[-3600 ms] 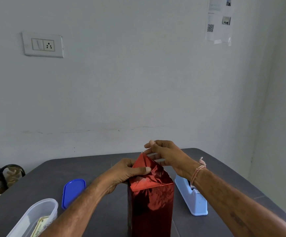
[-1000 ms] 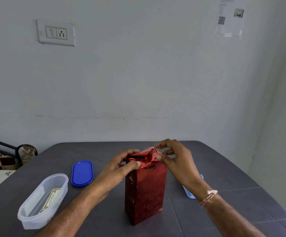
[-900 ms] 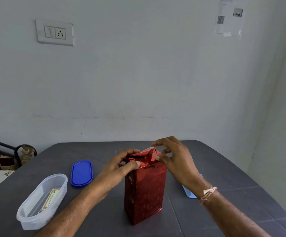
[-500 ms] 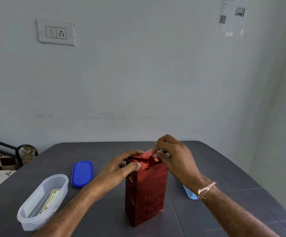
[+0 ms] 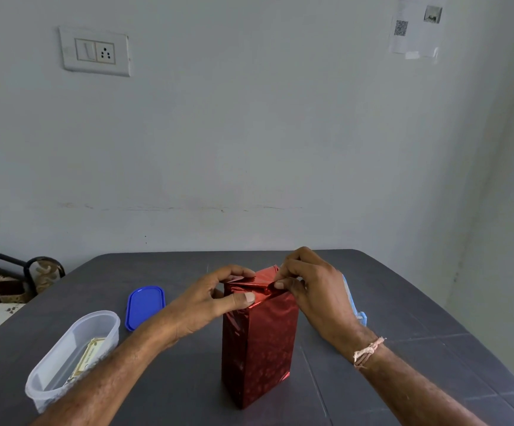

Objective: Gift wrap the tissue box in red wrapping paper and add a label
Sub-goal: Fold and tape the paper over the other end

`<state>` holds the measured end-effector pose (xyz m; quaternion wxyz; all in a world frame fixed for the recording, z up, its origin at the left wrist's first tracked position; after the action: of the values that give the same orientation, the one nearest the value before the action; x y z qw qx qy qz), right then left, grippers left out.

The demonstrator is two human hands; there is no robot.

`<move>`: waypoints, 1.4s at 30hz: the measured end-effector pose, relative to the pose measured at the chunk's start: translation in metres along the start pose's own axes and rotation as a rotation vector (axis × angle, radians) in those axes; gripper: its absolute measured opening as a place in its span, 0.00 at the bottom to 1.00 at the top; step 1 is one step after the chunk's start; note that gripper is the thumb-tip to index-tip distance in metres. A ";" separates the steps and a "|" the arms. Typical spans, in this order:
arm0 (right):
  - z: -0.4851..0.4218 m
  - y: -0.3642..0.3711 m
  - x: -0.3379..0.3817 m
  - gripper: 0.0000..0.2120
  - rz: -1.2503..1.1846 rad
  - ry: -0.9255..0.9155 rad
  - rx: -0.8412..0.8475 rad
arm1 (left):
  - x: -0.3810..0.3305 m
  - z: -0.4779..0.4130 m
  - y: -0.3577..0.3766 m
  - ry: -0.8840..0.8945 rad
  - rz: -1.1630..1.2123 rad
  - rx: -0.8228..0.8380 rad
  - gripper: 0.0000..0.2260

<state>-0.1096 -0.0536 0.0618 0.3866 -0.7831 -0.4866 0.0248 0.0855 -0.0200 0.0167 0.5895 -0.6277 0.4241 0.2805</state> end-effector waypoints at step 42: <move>-0.065 0.039 -0.052 0.07 -0.107 -0.018 0.392 | 0.000 -0.041 0.008 -0.088 0.123 0.049 0.14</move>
<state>-0.0809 -0.1410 0.0649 0.5280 -0.6657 -0.5167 0.1055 0.0727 -0.0596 0.0186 0.6044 -0.5727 0.4425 0.3329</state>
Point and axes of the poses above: each hand's wrist, its own z-axis away from the middle knuckle, its own y-axis out of the palm, x = y × z, the point moved 7 cm from there along -z, towards the middle knuckle, and after that the axes turned 3 degrees about x, right-handed, at the moved point
